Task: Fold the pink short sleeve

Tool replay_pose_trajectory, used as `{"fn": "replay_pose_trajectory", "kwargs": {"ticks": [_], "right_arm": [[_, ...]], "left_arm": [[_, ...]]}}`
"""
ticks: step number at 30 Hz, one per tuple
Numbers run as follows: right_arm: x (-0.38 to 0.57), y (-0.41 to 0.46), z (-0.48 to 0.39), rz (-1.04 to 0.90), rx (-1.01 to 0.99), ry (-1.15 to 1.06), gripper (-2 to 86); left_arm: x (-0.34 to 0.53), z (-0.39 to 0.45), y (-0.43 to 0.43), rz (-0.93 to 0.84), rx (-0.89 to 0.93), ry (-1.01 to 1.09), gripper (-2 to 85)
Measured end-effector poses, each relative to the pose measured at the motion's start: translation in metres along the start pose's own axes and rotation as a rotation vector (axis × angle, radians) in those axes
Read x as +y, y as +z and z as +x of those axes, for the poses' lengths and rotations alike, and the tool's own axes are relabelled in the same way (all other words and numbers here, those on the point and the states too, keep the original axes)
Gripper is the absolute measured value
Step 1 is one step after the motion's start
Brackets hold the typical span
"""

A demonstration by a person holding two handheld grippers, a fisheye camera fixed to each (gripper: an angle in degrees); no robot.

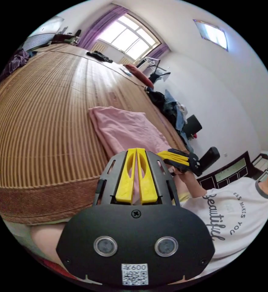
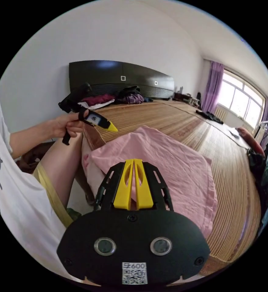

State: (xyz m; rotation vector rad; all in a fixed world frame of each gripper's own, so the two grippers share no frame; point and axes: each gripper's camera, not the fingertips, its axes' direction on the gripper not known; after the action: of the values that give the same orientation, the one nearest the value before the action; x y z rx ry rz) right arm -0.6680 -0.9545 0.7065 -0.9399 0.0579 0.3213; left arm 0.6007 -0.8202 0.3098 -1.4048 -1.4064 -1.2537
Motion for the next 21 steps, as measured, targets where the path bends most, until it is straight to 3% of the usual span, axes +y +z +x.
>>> {"fn": "replay_pose_trajectory", "kwargs": {"ticks": [3,7,11,15,21], "right_arm": [[-0.002,0.040,-0.029,-0.107,-0.017,0.029,-0.9],[0.017,0.059,-0.027,-0.147,-0.082,0.162,-0.9],[0.022,0.066,-0.041,-0.184,-0.091,0.183,-0.8],[0.030,0.068,-0.069,-0.178,-0.048,0.108,-0.8],[0.034,0.074,-0.106,-0.186,0.032,0.069,-0.9]], "left_arm": [[0.037,-0.010,0.035,-0.074,-0.252,-0.038,0.3],[0.089,-0.023,0.041,-0.028,-0.373,-0.020,0.2],[0.123,-0.013,0.072,-0.106,-0.591,0.150,0.2],[0.154,-0.023,0.097,-0.092,-0.695,0.224,0.2],[0.183,-0.055,0.097,-0.030,-0.709,0.154,0.2]]}}
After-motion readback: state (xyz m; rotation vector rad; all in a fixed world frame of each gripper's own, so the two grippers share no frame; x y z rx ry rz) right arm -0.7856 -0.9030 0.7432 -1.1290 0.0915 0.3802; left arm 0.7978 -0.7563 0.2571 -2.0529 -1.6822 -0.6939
